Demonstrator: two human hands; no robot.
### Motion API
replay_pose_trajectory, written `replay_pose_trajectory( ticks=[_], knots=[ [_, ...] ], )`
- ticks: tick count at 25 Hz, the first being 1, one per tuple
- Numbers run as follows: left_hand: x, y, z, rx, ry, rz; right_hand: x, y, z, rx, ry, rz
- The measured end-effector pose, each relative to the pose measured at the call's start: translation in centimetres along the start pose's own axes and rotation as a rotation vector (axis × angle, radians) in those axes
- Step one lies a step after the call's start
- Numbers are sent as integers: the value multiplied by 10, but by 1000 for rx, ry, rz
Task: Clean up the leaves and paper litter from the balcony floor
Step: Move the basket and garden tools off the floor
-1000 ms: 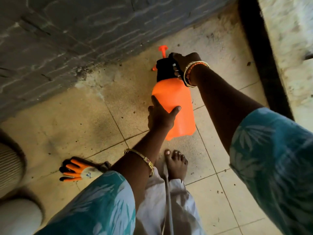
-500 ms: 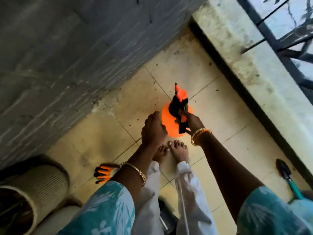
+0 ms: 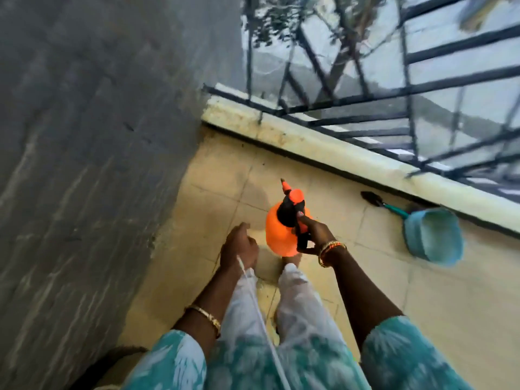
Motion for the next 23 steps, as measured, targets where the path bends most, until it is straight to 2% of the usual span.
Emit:
replay_pose_trajectory(
  ticks=[5, 9, 10, 12, 14, 16, 18, 20, 23],
  knots=[
    [85, 78, 37, -49, -246, 227, 75, 80, -109, 84, -311, 7],
    [182, 125, 124, -156, -489, 521, 151, 128, -202, 227, -566, -50],
    [203, 137, 155, -203, -484, 556, 170, 139, -225, 258, -624, -57],
    [244, 166, 224, -337, -362, 506, 212, 160, -275, 314, -742, -59],
    [274, 199, 294, -519, -271, 403, 252, 177, -322, 340, -827, -73],
    [297, 240, 359, -727, -282, 396, 287, 194, -367, 367, -889, -78],
    [320, 285, 412, -903, -327, 510, 321, 212, -412, 405, -949, -74],
    [337, 320, 452, -1008, -321, 697, 345, 227, -451, 434, -1052, -82],
    [379, 356, 509, -1018, -362, 896, 376, 239, -512, 481, -1170, -111]
  ],
)
Point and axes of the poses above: each hand's wrist, its own y-axis away from the middle knuckle, its own z-axis out of the palm, x = y × z, the point moved 6 cm from there along -y, towards the middle knuckle, and after that the axes turned 1 degree about -z, right-handed, at the moved point
